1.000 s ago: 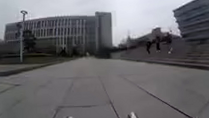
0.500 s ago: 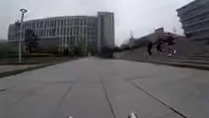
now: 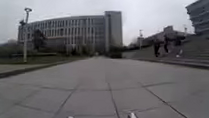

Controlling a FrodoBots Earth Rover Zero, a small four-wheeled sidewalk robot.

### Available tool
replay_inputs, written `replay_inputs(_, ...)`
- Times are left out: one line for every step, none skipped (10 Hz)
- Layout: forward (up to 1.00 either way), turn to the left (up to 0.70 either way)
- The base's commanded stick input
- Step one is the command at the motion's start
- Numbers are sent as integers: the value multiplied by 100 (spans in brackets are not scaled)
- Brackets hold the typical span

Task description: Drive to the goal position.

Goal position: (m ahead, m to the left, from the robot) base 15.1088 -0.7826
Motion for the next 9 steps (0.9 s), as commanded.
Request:
replay_inputs(100,0)
replay_inputs(100,0)
replay_inputs(100,0)
replay_inputs(100,0)
replay_inputs(100,0)
replay_inputs(100,0)
replay_inputs(100,0)
replay_inputs(100,0)
replay_inputs(100,0)
